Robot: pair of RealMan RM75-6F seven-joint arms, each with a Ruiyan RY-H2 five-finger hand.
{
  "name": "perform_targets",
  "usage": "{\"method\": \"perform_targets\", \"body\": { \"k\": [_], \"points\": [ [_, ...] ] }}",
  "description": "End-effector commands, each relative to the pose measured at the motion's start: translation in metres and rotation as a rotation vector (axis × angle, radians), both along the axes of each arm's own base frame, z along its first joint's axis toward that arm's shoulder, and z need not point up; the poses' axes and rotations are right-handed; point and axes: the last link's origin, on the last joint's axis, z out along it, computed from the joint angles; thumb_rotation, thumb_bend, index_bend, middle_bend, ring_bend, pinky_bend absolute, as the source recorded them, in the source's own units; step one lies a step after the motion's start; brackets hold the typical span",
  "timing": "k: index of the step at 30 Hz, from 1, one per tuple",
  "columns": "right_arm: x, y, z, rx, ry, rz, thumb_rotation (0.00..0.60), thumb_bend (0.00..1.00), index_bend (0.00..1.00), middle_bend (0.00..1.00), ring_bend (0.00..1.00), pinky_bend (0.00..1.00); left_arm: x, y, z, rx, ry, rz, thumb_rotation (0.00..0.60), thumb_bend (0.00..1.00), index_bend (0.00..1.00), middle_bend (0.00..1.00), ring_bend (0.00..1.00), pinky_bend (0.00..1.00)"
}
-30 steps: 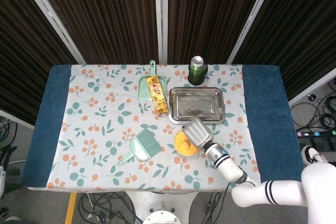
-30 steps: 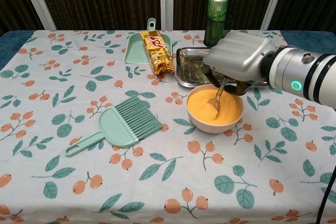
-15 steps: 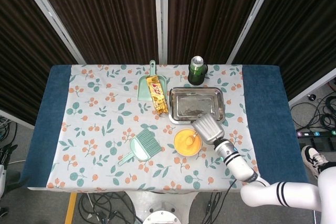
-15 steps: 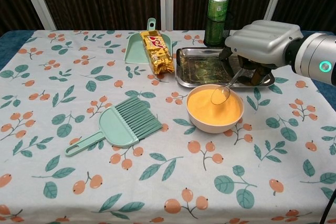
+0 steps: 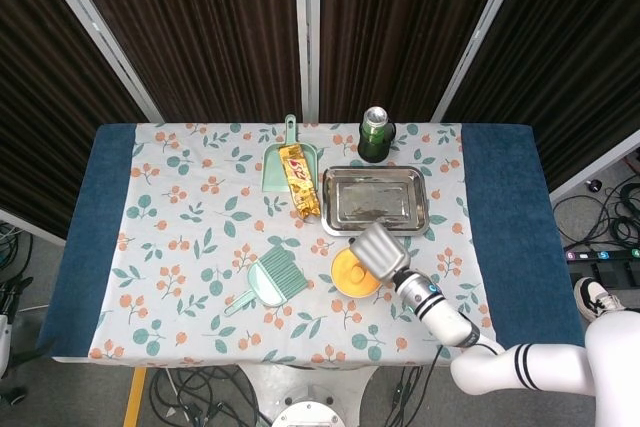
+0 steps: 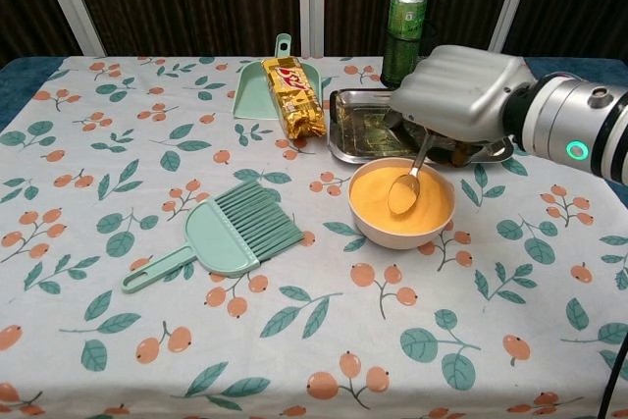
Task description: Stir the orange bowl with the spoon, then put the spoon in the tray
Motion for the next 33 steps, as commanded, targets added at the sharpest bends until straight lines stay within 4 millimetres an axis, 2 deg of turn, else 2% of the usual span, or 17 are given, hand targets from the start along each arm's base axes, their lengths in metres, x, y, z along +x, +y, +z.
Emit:
{"method": "perform_targets", "body": {
  "k": [1,5,8,21,28,33],
  "points": [
    [0.012,0.003,-0.017,-0.103,0.219,0.317,0.600,0.42,0.76,0.97,1.00,1.00,0.000,0.000,0.000,-0.002,0.000,0.001,0.600,0.10,0.18,0.18,0.12,0.14],
    [0.009,0.005,-0.025,-0.159,0.355,0.411,0.600,0.42,0.76,0.97,1.00,1.00,-0.001,0.000,0.000,0.001,-0.003,-0.002,0.600,0.10,0.18,0.18,0.12,0.14],
    [0.013,0.009,-0.023,-0.209,0.415,0.441,0.600,0.42,0.76,0.97,1.00,1.00,-0.001,0.000,0.001,0.007,-0.004,-0.003,0.600,0.10,0.18,0.18,0.12,0.14],
    [0.027,0.037,-0.007,-0.254,0.385,0.463,0.600,0.42,0.76,0.98,1.00,1.00,-0.003,-0.005,0.002,0.018,-0.013,-0.005,0.600,0.10,0.18,0.18,0.12,0.14],
    [0.025,0.046,-0.021,-0.205,0.402,0.494,0.600,0.42,0.76,0.98,1.00,1.00,-0.003,-0.005,0.001,0.016,-0.015,-0.004,0.600,0.10,0.18,0.18,0.12,0.14],
    [0.009,0.038,-0.033,-0.209,0.519,0.534,0.600,0.42,0.76,0.98,1.00,1.00,-0.004,-0.006,0.000,0.012,-0.015,0.001,0.600,0.10,0.18,0.18,0.12,0.14]
  ]
}}
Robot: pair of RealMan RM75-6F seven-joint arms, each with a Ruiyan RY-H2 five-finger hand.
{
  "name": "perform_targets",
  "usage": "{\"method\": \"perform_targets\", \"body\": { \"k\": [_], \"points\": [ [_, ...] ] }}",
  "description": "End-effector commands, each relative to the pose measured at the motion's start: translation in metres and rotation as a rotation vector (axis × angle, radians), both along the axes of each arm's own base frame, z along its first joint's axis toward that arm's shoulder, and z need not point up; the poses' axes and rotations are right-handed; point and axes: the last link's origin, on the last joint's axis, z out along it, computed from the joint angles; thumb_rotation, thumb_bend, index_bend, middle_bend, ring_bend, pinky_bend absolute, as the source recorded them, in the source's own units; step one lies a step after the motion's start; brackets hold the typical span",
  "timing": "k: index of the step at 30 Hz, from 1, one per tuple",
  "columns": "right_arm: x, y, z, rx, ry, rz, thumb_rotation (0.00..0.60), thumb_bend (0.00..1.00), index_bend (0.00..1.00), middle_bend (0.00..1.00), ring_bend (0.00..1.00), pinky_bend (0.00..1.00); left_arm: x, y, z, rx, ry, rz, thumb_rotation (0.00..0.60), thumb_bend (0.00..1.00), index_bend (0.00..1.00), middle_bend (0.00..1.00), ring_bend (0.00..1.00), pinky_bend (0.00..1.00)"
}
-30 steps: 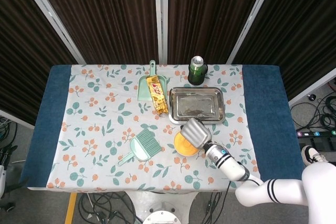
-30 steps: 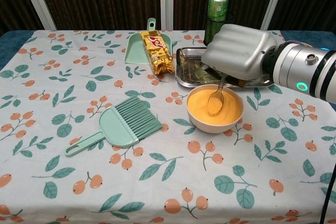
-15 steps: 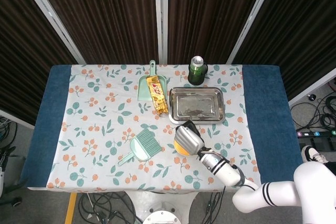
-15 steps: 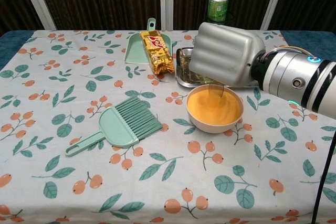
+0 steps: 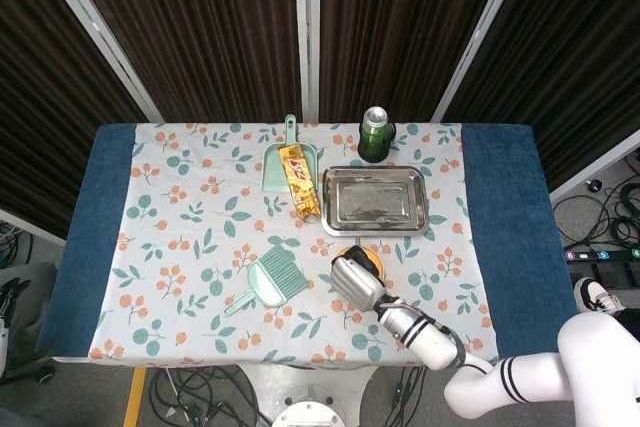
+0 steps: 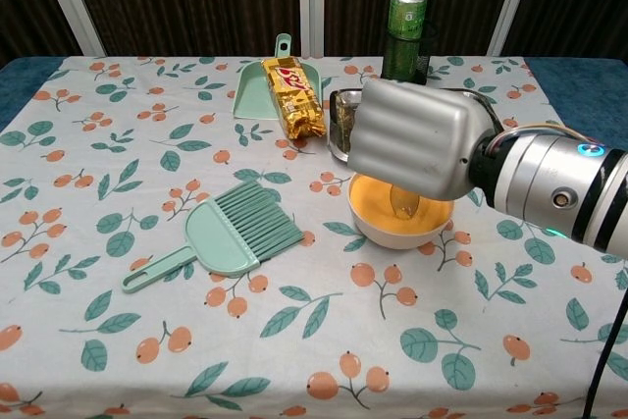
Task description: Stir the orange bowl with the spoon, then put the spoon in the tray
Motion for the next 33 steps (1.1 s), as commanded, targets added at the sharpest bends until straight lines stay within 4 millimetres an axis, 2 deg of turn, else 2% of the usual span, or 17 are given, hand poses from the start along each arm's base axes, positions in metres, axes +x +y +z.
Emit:
{"method": "perform_targets", "body": {
  "k": [1,6,13,27,30,33],
  "points": [
    [-0.009,-0.007,-0.006,-0.031,0.072,0.021,0.600,0.42,0.76,0.98,1.00,1.00,0.000,-0.001,0.000,0.003,0.000,0.002,0.600,0.10,0.18,0.18,0.12,0.14],
    [0.000,-0.018,0.010,-0.071,0.039,0.027,0.600,0.42,0.76,0.98,1.00,1.00,0.000,-0.001,0.000,0.002,-0.001,0.002,0.600,0.10,0.18,0.18,0.12,0.14],
    [0.019,-0.018,0.028,-0.091,0.003,0.093,0.600,0.42,0.77,0.98,1.00,1.00,0.002,0.002,0.001,0.005,-0.001,-0.012,0.600,0.10,0.18,0.18,0.12,0.14],
    [0.015,-0.018,0.029,-0.107,-0.023,0.046,0.600,0.42,0.82,0.98,1.00,1.00,0.000,0.002,-0.001,-0.001,-0.005,-0.006,0.600,0.10,0.18,0.18,0.12,0.14],
    [0.011,-0.015,0.021,-0.089,0.006,0.048,0.600,0.42,0.87,0.98,1.00,1.00,0.001,0.003,-0.002,-0.002,-0.006,-0.010,0.600,0.10,0.18,0.18,0.12,0.14],
    [0.006,-0.012,0.013,-0.077,0.033,0.047,0.600,0.42,0.88,0.98,1.00,1.00,0.000,0.003,-0.002,-0.005,-0.006,-0.008,0.600,0.10,0.18,0.18,0.12,0.14]
  ]
}}
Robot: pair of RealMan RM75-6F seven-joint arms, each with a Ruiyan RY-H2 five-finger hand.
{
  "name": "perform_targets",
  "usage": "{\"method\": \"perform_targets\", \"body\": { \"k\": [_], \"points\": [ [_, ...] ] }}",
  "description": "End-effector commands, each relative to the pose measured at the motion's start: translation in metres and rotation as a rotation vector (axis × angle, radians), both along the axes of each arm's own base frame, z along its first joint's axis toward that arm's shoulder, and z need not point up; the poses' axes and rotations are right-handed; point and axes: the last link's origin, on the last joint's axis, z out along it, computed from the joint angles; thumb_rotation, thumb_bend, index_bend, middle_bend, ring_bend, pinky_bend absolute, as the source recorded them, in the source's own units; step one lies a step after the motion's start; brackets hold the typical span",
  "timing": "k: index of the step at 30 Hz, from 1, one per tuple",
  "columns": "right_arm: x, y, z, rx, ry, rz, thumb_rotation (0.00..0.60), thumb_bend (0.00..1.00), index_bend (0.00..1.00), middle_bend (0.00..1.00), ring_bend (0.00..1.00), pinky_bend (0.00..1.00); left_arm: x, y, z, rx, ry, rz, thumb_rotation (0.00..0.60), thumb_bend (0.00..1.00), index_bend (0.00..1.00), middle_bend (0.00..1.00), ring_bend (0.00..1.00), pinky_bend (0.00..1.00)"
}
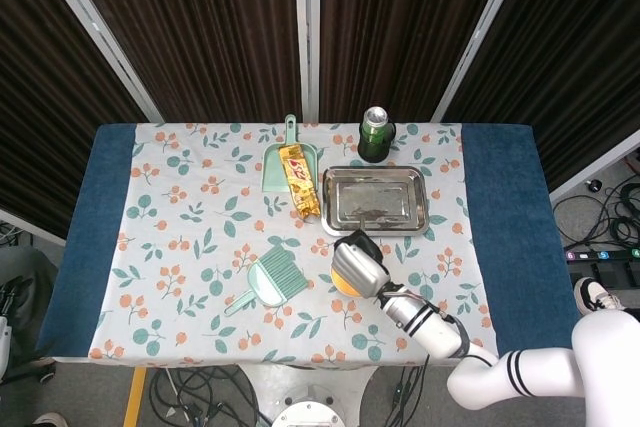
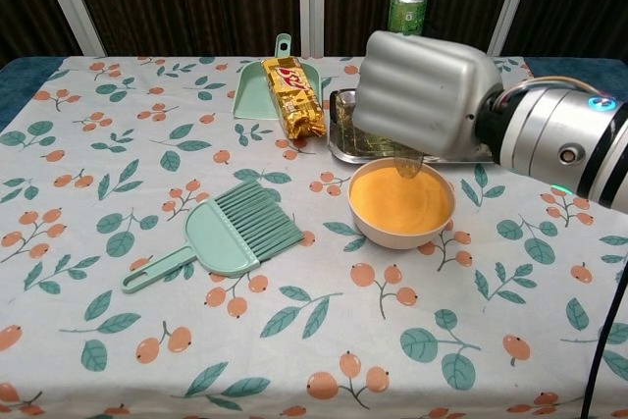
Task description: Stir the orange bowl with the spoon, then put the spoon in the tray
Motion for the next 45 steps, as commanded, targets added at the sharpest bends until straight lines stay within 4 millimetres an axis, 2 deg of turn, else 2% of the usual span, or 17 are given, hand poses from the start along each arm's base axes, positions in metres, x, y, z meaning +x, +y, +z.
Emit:
{"method": "perform_targets", "body": {
  "k": [1,7,16,22,28,36,38,45],
  "points": [
    [-0.007,0.002,-0.007,0.004,0.036,0.001,0.600,0.42,0.89,0.98,1.00,1.00,-0.001,-0.001,0.000,-0.002,0.000,0.004,0.600,0.10,0.18,0.18,0.12,0.14],
    [-0.020,-0.005,-0.010,-0.076,0.120,-0.050,0.600,0.42,0.93,0.98,1.00,1.00,-0.002,-0.002,-0.001,-0.003,-0.004,0.009,0.600,0.10,0.18,0.18,0.12,0.14],
    [0.005,-0.010,0.001,-0.093,0.019,-0.035,0.600,0.42,0.95,0.98,1.00,1.00,-0.004,-0.002,-0.001,0.003,-0.006,0.007,0.600,0.10,0.18,0.18,0.12,0.14],
    [0.004,-0.006,-0.006,-0.065,0.013,-0.030,0.600,0.42,0.99,0.98,1.00,1.00,-0.005,-0.004,-0.002,0.001,-0.006,0.013,0.600,0.10,0.18,0.18,0.12,0.14],
    [0.003,-0.009,-0.005,-0.084,0.007,0.029,0.600,0.42,1.00,0.99,1.00,1.00,-0.005,-0.004,-0.001,0.002,-0.004,0.013,0.600,0.10,0.18,0.18,0.12,0.14],
    [-0.009,-0.023,0.000,0.003,-0.257,-0.200,0.600,0.42,1.00,1.00,1.00,1.00,-0.003,-0.002,0.000,-0.003,0.004,0.007,0.600,0.10,0.18,0.18,0.12,0.14],
    [-0.014,-0.030,0.005,0.026,-0.365,-0.335,0.600,0.42,1.00,1.00,1.00,1.00,-0.002,0.000,0.000,-0.007,0.007,0.006,0.600,0.10,0.18,0.18,0.12,0.14],
    [-0.024,-0.058,0.023,0.047,-0.607,-0.574,0.600,0.42,1.00,1.00,1.00,1.00,0.004,0.005,0.000,-0.020,0.019,-0.006,0.600,0.10,0.18,0.18,0.12,0.14]
  ]
}}
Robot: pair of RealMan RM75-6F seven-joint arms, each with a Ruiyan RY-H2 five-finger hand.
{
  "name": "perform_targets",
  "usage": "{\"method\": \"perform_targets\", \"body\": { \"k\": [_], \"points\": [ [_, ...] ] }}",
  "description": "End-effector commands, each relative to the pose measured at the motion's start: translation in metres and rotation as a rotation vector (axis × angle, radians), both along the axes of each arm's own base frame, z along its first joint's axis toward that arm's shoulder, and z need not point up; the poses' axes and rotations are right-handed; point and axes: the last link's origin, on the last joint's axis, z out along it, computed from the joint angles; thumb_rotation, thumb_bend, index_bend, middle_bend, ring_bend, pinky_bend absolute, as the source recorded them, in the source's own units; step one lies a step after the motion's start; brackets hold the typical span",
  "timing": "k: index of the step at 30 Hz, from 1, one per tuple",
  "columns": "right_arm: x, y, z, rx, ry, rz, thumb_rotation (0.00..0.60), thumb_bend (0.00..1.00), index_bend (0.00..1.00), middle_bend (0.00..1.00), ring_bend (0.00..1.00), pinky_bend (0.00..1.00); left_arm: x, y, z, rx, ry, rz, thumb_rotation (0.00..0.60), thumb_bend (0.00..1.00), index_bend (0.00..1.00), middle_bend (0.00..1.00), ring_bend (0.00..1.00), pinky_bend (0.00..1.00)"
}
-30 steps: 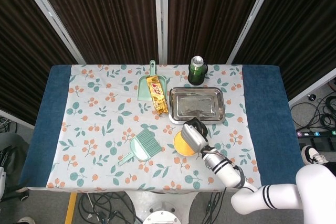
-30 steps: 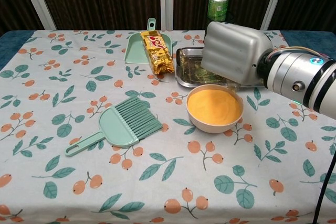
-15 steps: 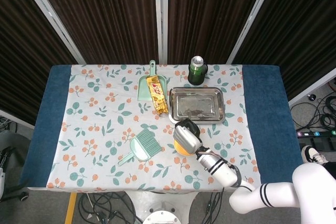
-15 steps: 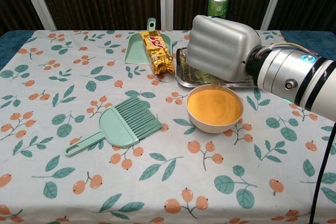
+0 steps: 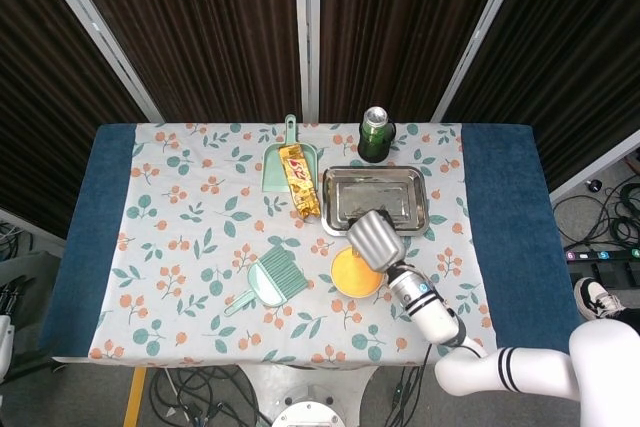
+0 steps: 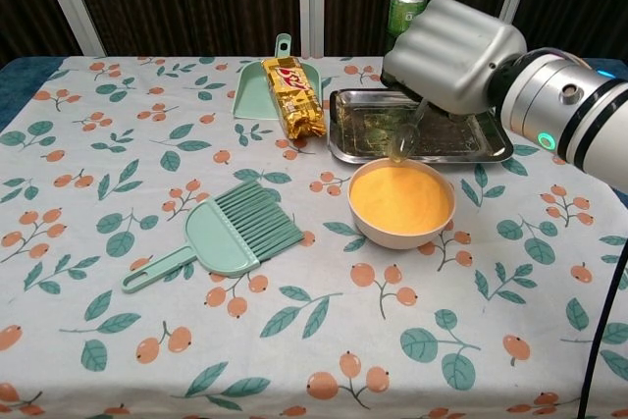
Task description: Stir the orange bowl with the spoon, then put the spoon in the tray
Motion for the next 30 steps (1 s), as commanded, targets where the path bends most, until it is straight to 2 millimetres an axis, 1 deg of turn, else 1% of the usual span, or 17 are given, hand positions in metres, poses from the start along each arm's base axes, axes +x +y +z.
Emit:
{"method": "perform_targets", "body": {
  "k": [1,4,7,11,16,17,20,23,25,27,30],
  "points": [
    [-0.011,-0.021,0.014,-0.008,-0.144,-0.170,0.600,0.42,1.00,1.00,1.00,1.00,0.002,0.002,0.001,-0.003,0.006,-0.005,0.600,0.10,0.18,0.18,0.12,0.14],
    [-0.016,-0.033,0.016,-0.011,-0.207,-0.258,0.600,0.42,0.99,1.00,1.00,1.00,0.005,0.004,0.001,-0.006,0.011,-0.010,0.600,0.10,0.18,0.18,0.12,0.14],
    [-0.022,-0.048,0.012,-0.020,-0.266,-0.348,0.600,0.41,0.97,1.00,1.00,1.00,0.007,0.006,0.001,-0.008,0.013,-0.008,0.600,0.10,0.18,0.18,0.12,0.14],
    [-0.030,-0.063,-0.001,-0.014,-0.340,-0.466,0.600,0.41,0.92,1.00,1.00,1.00,0.009,0.006,0.001,-0.014,0.018,-0.006,0.600,0.10,0.18,0.18,0.12,0.14],
    [-0.035,-0.078,-0.014,-0.034,-0.372,-0.535,0.600,0.40,0.86,1.00,1.00,1.00,0.009,0.006,0.003,-0.013,0.024,0.003,0.600,0.10,0.18,0.18,0.12,0.14],
    [-0.037,-0.081,-0.017,-0.038,-0.373,-0.557,0.600,0.38,0.84,1.00,1.00,1.00,0.009,0.006,0.003,-0.015,0.024,0.005,0.600,0.10,0.18,0.18,0.12,0.14],
    [-0.038,-0.087,-0.025,-0.038,-0.387,-0.610,0.600,0.32,0.72,1.00,1.00,1.00,0.009,0.006,0.002,-0.019,0.026,0.006,0.600,0.10,0.18,0.18,0.12,0.14],
    [-0.038,-0.089,-0.029,-0.036,-0.390,-0.635,0.600,0.20,0.61,1.00,1.00,1.00,0.009,0.006,0.003,-0.018,0.026,0.008,0.600,0.10,0.18,0.18,0.12,0.14],
    [-0.039,-0.090,-0.028,-0.043,-0.384,-0.632,0.600,0.12,0.54,1.00,1.00,1.00,0.009,0.005,0.003,-0.017,0.027,0.011,0.600,0.10,0.18,0.18,0.12,0.14],
    [-0.040,-0.091,-0.025,-0.054,-0.392,-0.628,0.600,0.09,0.49,1.00,1.00,1.00,0.009,0.005,0.003,-0.017,0.027,0.012,0.600,0.10,0.18,0.18,0.12,0.14],
    [-0.042,-0.090,-0.013,-0.062,-0.436,-0.620,0.600,0.08,0.48,1.00,1.00,1.00,0.009,0.005,0.004,-0.016,0.026,0.008,0.600,0.10,0.18,0.18,0.12,0.14]
  ]
}}
